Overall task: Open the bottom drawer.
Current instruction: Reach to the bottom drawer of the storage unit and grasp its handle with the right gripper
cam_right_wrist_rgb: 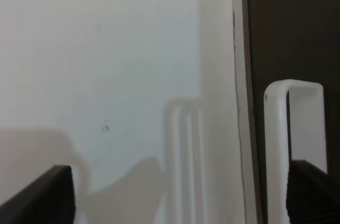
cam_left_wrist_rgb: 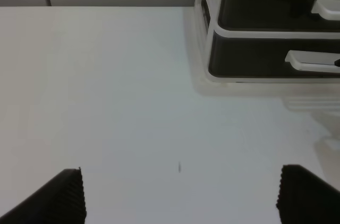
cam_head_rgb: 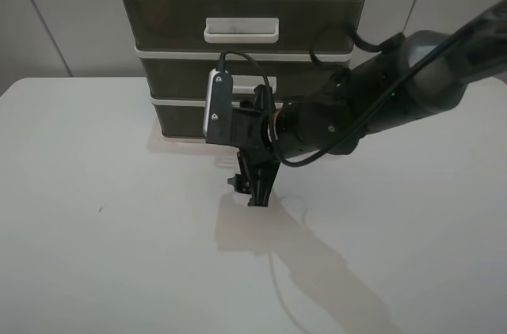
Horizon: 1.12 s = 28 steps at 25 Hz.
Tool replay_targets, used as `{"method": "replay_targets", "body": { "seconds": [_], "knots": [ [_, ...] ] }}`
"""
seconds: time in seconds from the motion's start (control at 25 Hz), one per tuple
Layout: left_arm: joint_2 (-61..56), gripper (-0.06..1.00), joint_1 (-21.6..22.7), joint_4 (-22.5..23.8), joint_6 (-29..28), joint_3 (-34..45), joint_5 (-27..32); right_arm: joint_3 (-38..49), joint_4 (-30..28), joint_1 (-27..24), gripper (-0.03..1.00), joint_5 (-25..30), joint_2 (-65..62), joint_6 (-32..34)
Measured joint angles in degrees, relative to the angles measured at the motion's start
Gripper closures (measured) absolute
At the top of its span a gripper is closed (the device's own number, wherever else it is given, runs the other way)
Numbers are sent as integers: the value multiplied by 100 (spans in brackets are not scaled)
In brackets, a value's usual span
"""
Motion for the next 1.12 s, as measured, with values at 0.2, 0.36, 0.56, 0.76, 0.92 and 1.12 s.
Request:
{"method": "replay_targets", "body": {
  "seconds": [0.2,0.36,0.56,0.76,0.92,1.12],
  "knots": [
    [0,20,0,0,0,0,0,-1,0,-30,18,-420,239,-85],
    [0,20,0,0,0,0,0,-1,0,-164,18,-502,278,-89],
    [0,20,0,0,0,0,0,-1,-5,-308,18,-460,284,-102],
    [0,20,0,0,0,0,0,38,104,-543,18,-347,317,-102],
    [0,20,0,0,0,0,0,11,234,-647,18,-508,329,-102],
    [0,20,0,0,0,0,0,11,256,-647,18,-531,352,-102]
  ]
}}
